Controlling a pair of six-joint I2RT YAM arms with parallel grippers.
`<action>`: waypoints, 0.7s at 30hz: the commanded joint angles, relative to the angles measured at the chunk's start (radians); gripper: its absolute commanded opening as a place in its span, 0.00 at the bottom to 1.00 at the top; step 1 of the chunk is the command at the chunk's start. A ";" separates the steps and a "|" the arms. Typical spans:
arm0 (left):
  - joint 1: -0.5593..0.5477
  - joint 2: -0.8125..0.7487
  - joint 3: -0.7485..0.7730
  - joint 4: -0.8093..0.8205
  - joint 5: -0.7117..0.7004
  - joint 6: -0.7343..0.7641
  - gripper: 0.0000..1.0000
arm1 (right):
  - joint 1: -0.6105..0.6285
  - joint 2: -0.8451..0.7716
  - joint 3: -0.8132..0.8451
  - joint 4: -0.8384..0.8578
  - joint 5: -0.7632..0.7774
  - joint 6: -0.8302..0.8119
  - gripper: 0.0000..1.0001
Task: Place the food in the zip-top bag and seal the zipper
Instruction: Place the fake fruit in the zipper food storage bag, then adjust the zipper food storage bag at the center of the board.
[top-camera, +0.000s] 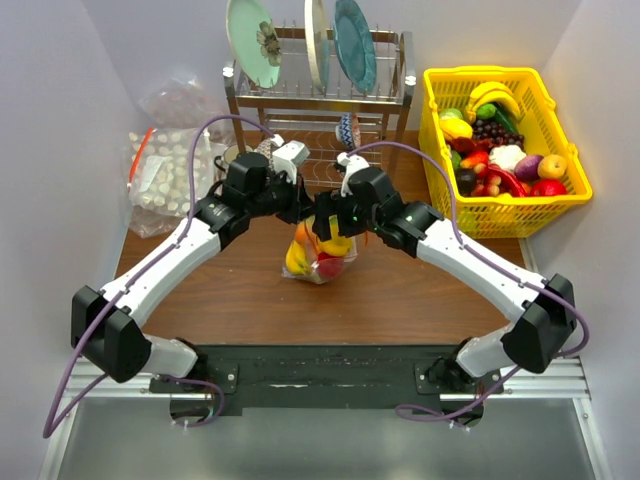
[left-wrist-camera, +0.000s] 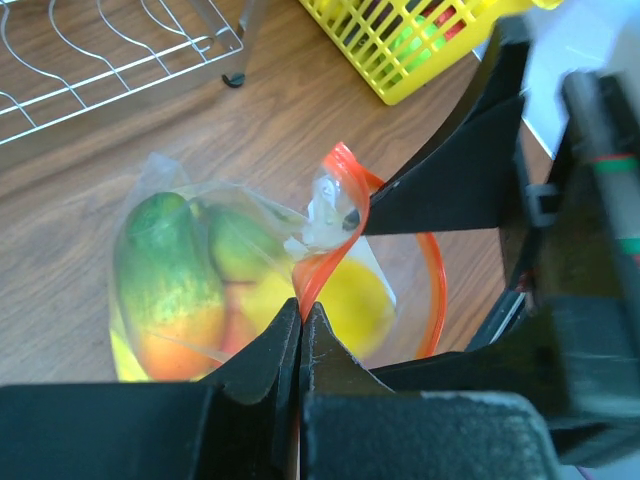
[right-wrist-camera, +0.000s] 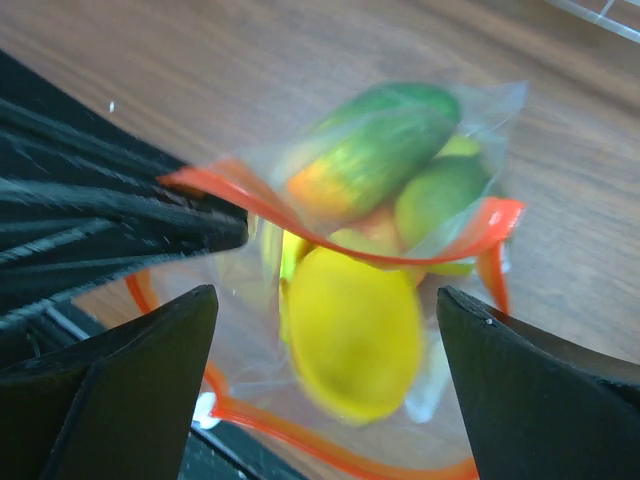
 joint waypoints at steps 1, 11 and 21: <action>-0.003 0.010 0.056 0.008 0.041 -0.020 0.00 | 0.002 -0.062 0.010 0.048 0.065 0.026 0.95; 0.002 0.009 0.067 -0.009 0.017 -0.008 0.00 | 0.000 -0.241 -0.054 -0.006 0.186 0.055 0.99; 0.002 -0.007 0.063 -0.012 0.005 -0.003 0.00 | 0.000 -0.277 -0.183 -0.121 0.215 0.152 0.67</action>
